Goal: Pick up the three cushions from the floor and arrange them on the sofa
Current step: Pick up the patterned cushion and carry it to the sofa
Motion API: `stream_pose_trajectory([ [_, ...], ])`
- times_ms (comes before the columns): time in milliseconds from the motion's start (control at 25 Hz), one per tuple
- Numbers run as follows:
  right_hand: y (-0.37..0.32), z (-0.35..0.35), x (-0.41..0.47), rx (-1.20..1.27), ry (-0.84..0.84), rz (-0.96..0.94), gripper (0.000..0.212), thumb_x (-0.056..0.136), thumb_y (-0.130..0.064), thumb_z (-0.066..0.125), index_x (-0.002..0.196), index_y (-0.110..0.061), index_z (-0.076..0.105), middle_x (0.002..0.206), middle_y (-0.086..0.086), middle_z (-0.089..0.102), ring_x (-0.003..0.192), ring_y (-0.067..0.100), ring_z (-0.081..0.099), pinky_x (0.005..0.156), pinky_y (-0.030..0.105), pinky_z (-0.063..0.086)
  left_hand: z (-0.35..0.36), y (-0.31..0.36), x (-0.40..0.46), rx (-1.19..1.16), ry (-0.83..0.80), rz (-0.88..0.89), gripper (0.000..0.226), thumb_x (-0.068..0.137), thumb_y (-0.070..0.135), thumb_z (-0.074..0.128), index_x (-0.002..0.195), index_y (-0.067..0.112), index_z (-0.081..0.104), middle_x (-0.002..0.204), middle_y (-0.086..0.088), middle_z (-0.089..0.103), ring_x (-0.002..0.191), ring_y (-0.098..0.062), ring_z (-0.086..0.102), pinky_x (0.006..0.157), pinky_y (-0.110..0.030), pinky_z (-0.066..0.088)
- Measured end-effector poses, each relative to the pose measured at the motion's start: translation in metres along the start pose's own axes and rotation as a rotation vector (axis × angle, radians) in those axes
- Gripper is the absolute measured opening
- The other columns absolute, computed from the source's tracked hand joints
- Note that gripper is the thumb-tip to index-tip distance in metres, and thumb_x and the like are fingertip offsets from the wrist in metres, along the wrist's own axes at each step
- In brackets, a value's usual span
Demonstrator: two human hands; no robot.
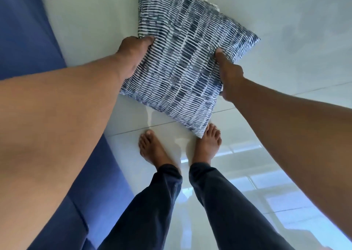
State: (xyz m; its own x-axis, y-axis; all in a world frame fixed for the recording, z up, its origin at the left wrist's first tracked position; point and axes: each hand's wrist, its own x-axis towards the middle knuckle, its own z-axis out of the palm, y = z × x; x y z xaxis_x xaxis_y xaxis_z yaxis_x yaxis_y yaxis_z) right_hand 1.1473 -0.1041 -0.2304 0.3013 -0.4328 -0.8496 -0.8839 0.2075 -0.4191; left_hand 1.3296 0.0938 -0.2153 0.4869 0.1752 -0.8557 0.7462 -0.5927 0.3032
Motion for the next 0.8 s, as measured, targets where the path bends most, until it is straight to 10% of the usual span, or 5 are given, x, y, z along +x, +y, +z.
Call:
stream_pose_trajectory([
  [160,-0.091,-0.007,-0.018,0.099,-0.041,0.127,0.066,0.086,-0.057,0.076,0.126,-0.004,0.068,0.123,0.015,0.075,0.111,0.035,0.074,0.097,0.046,0.062,0.064,-0.146,-0.029,-0.124,0.236,-0.359,0.064,0.110,0.048,0.038,0.166,0.016,0.034,0.173,0.002,0.032,0.156,-0.016,0.034,0.130,-0.036,0.019],
  [280,-0.126,-0.027,-0.056,0.146,0.007,0.116,0.045,0.078,-0.046,0.089,0.100,-0.010,0.073,0.100,0.010,0.080,0.088,0.029,0.080,0.083,0.049,0.066,0.128,-0.291,-0.058,-0.110,0.240,-0.189,0.066,0.110,0.055,0.025,0.168,0.024,0.028,0.174,0.014,0.026,0.161,-0.005,0.022,0.129,-0.029,0.009],
  [400,-0.149,-0.053,-0.115,0.153,-0.061,0.020,0.039,0.074,-0.044,0.092,0.087,-0.012,0.075,0.097,0.012,0.082,0.090,0.031,0.081,0.086,0.054,0.065,0.003,-0.126,-0.156,-0.097,0.156,-0.063,0.059,0.114,0.040,0.036,0.161,0.006,0.040,0.163,-0.001,0.048,0.149,-0.015,0.044,0.126,-0.031,0.026],
  [520,-0.192,-0.075,-0.179,0.140,-0.097,-0.034,0.039,0.075,-0.043,0.092,0.091,-0.011,0.076,0.098,0.011,0.082,0.091,0.029,0.081,0.087,0.051,0.065,-0.080,0.010,-0.245,-0.474,0.036,0.040,0.031,0.100,0.018,0.071,0.125,0.000,0.075,0.102,-0.002,0.080,0.102,-0.023,0.075,0.096,-0.036,0.061],
  [800,-0.263,-0.111,-0.348,0.153,-0.158,-0.167,0.025,0.086,-0.036,0.084,0.085,-0.013,0.076,0.089,0.009,0.080,0.094,0.031,0.080,0.088,0.048,0.065,-0.162,0.045,-0.413,-0.533,0.014,0.113,0.009,0.096,0.020,0.073,0.094,0.014,0.080,0.104,-0.005,0.082,0.108,-0.029,0.077,0.099,-0.042,0.061],
])
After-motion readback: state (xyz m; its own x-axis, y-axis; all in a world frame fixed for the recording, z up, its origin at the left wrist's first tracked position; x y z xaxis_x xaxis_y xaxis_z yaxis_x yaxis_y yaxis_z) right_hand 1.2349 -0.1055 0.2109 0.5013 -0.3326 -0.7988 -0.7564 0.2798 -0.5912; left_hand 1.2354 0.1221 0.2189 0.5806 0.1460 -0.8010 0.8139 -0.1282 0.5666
